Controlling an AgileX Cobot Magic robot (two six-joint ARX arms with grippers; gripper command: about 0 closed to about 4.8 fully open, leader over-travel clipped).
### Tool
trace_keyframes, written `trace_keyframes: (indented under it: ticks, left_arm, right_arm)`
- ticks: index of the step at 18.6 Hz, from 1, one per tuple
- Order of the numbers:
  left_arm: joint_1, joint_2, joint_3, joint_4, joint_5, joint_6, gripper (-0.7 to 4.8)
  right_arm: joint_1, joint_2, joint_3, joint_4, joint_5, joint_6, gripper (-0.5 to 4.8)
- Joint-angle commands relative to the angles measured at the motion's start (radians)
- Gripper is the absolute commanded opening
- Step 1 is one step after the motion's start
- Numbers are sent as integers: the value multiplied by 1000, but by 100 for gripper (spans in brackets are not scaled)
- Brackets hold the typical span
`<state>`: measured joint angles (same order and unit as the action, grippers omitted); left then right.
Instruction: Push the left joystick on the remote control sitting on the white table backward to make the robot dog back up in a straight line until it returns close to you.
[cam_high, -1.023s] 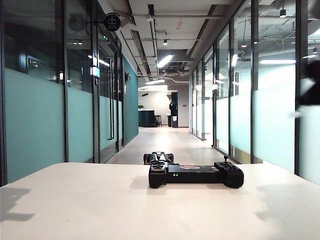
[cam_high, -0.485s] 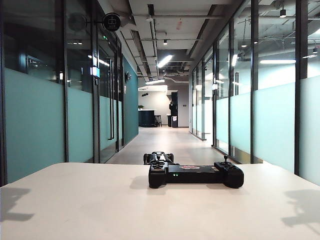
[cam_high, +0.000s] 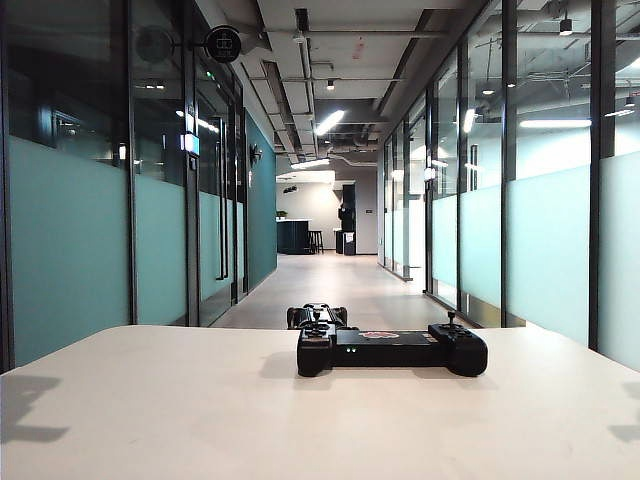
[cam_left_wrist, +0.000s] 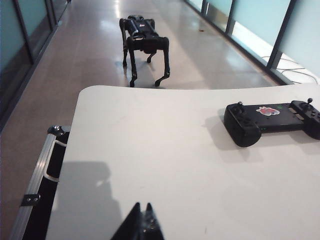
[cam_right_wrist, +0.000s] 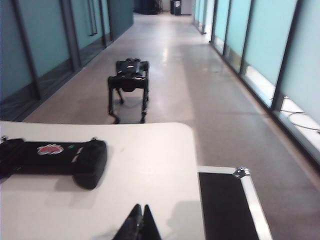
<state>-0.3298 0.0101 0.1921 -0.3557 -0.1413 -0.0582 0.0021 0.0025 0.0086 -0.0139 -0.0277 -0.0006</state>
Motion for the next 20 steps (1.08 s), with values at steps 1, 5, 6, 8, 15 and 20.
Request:
trace_keyframes:
  ticks: [1,5,6,8,15,20]
  left_arm:
    - [2,1,2,12,4,-3,-5]
    - [2,1,2,12,4,-3,-5]
    - [2,1,2,12,4,-3,-5]
    - [2,1,2,12,4,-3,-5]
    - [2,1,2,12,4,-3,-5]
    - [3,1,2,14,-14,-2,-5]
  right_arm:
    - [-9,-3,-8,23,-16,0,-6]
    - [-10,-3,-8,23,10,0,-5]
    - [-9,-3,-8,20,8,0,-5]
    - [-8,-3,-8,10,6,0,-5]
    - [-8,-3,-8,10,6,0,-5]
    - [-8,-3,-8,10,6,0,-5]
